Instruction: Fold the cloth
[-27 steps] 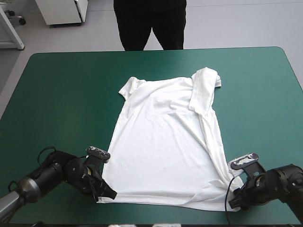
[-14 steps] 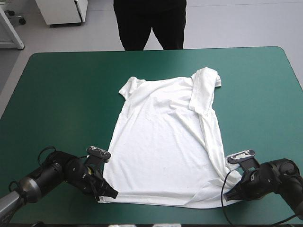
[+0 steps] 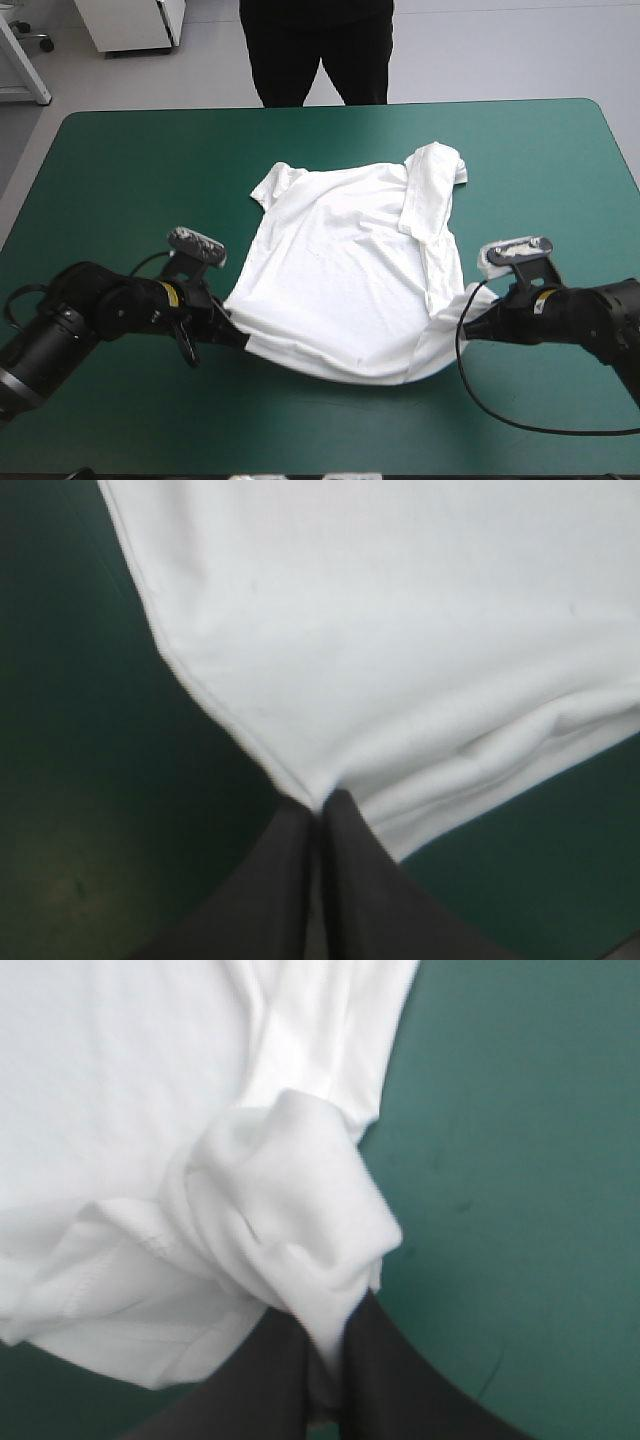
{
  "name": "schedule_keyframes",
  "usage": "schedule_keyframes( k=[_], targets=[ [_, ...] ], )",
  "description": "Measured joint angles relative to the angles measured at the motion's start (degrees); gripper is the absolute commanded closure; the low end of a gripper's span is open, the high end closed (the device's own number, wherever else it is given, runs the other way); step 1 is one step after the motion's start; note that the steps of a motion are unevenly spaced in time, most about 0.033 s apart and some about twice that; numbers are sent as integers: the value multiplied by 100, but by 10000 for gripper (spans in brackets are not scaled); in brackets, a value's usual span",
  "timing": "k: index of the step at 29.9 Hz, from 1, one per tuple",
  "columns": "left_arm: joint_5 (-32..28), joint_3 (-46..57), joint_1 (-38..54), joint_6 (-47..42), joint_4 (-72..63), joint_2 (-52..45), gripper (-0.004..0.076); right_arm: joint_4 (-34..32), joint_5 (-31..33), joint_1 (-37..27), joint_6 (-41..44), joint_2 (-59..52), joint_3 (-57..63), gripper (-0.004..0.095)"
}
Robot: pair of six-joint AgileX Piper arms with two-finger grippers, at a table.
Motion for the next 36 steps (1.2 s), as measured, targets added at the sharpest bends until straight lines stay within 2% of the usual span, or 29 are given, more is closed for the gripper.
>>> schedule_keyframes(
  k=[6,13,20,31,36],
  targets=[
    [361,-2176,0,-31,707,45,733,93,-34,0,6,7,-1597,925],
    [200,-4465,0,274,1078,404,733,93,-772,0,6,64,-3475,925],
    [-655,-5961,0,632,1108,734,733,-157,-1221,0,6,580,-5356,925],
    [-2631,-7465,0,1105,1119,822,733,-800,-1522,0,12,1703,-8776,925],
    [-2961,-8074,0,1192,1088,811,733,-810,-1764,0,23,1757,-9549,925]
  ],
)
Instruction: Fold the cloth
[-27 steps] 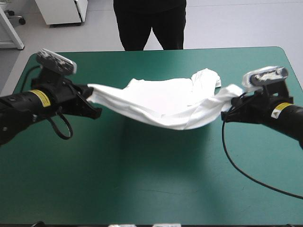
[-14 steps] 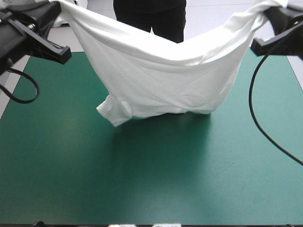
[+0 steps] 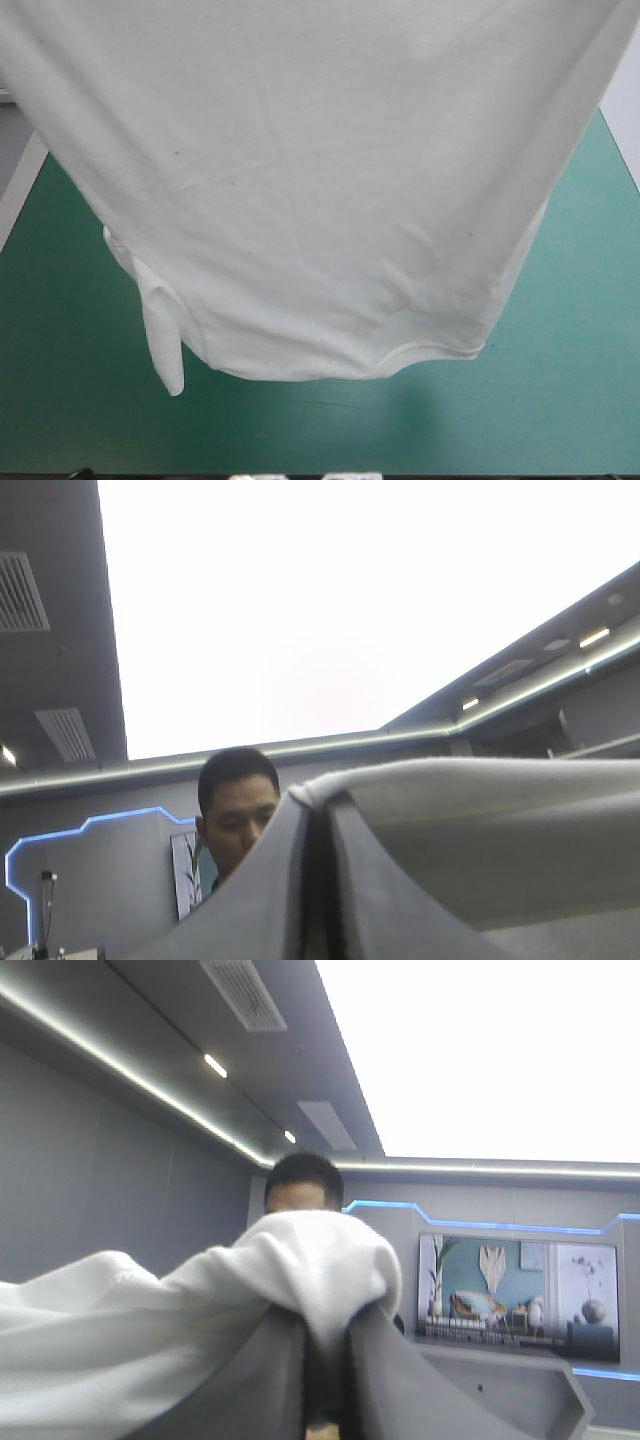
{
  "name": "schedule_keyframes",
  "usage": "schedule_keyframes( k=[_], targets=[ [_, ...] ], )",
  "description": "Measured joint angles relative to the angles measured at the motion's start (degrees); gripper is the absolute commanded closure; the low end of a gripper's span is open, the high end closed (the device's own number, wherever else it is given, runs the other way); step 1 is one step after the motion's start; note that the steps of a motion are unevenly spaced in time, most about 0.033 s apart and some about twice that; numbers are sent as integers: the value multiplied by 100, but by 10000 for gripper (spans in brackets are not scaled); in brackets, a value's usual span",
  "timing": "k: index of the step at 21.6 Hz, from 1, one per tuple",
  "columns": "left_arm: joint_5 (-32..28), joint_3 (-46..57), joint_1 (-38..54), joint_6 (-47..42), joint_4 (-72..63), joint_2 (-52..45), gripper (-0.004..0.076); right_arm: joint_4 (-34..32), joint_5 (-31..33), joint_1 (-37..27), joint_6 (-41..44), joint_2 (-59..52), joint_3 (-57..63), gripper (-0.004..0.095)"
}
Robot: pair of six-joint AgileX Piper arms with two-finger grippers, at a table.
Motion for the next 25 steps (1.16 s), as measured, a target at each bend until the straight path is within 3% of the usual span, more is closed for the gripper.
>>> schedule_keyframes(
  k=[3,7,12,14,15,19,25],
  targets=[
    [114,-293,0,31,-88,-41,733,88,-15,0,0,-115,-115,925],
    [696,-310,0,-59,-43,21,733,131,163,0,11,-178,66,925],
    [852,129,0,-1032,1104,1018,733,-315,100,0,337,405,1014,925],
    [442,211,36,-1535,1745,1683,733,-592,-165,-6,645,1037,1101,925],
    [-34,228,135,-1862,2042,2062,733,-635,-427,-70,811,1440,1072,925],
    [-1480,-227,810,-2503,1893,3055,733,250,-854,-709,670,2505,278,925],
    [-1843,-666,1196,-2592,1423,3243,733,1472,-922,-1563,100,2551,211,925]
  ],
)
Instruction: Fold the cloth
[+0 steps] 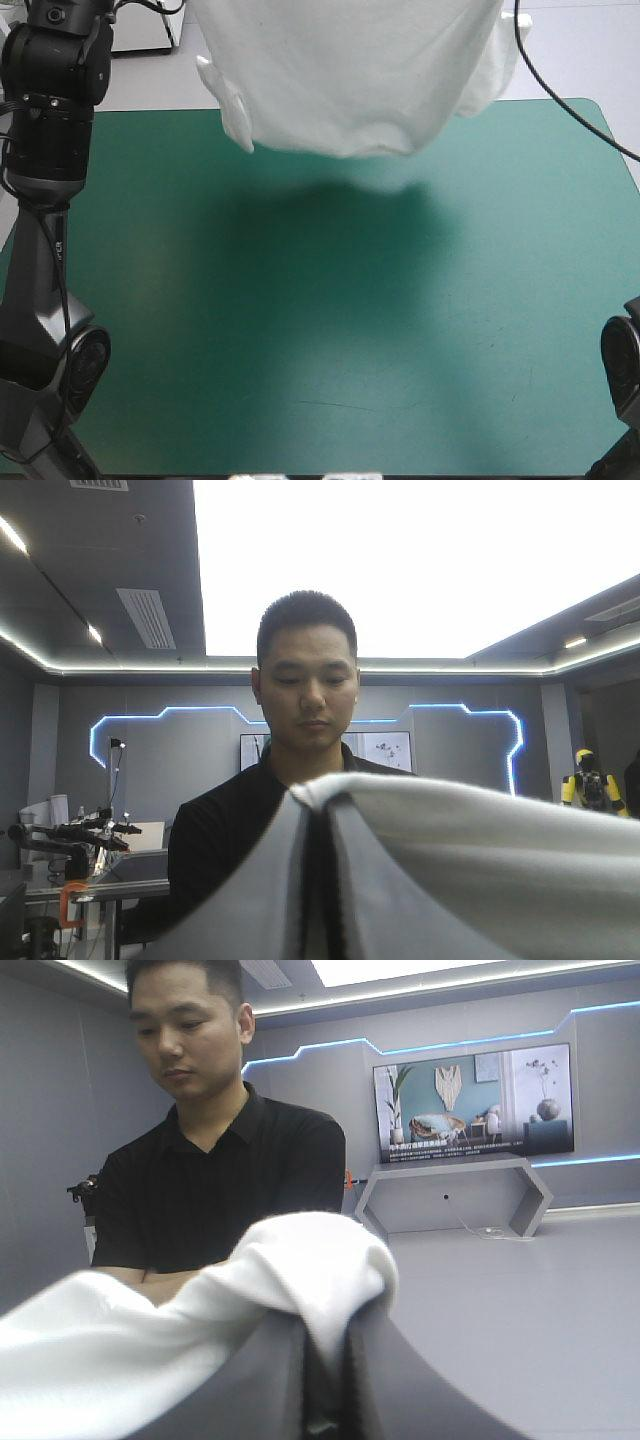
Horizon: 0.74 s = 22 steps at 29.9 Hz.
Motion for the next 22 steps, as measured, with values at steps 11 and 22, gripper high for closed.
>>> schedule_keyframes(
  k=[11,22],
  targets=[
    [1435,1921,55,0,-413,-104,733,896,1298,-163,-1067,12,1870,925],
    [2549,5379,3,145,-561,-1380,733,1140,2911,-163,-1567,46,3940,925]
  ],
)
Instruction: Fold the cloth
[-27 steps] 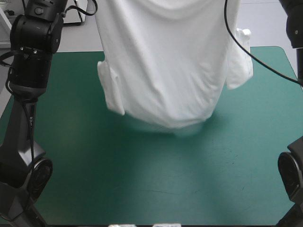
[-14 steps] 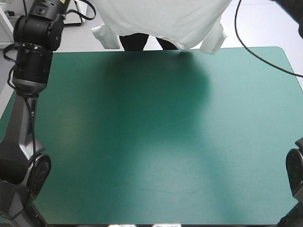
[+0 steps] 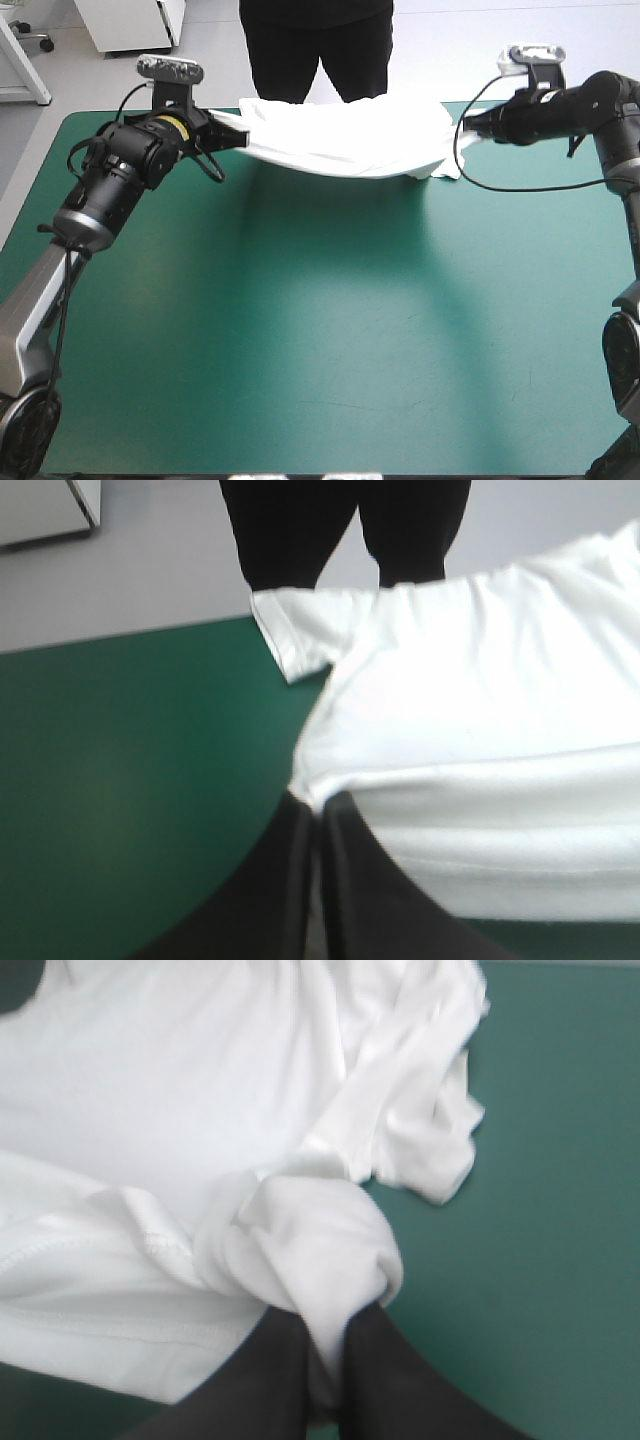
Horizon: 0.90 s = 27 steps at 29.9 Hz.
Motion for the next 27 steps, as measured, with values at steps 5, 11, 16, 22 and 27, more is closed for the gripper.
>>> schedule_keyframes(
  k=[5,11,16,22,27],
  targets=[
    [52,1552,0,323,-347,-727,733,-118,598,0,-87,-85,920,925],
    [116,2947,-25,578,-685,-1533,733,-769,829,195,-151,-595,2023,925],
    [512,3583,-381,699,-703,-2048,733,-1266,811,657,-163,-1141,2733,925],
    [1189,3834,-766,633,-703,-2236,733,-1596,791,1342,180,-1608,3526,925],
    [1628,3993,-986,478,-684,-2382,733,-1954,935,1597,543,-1860,4074,925]
  ],
)
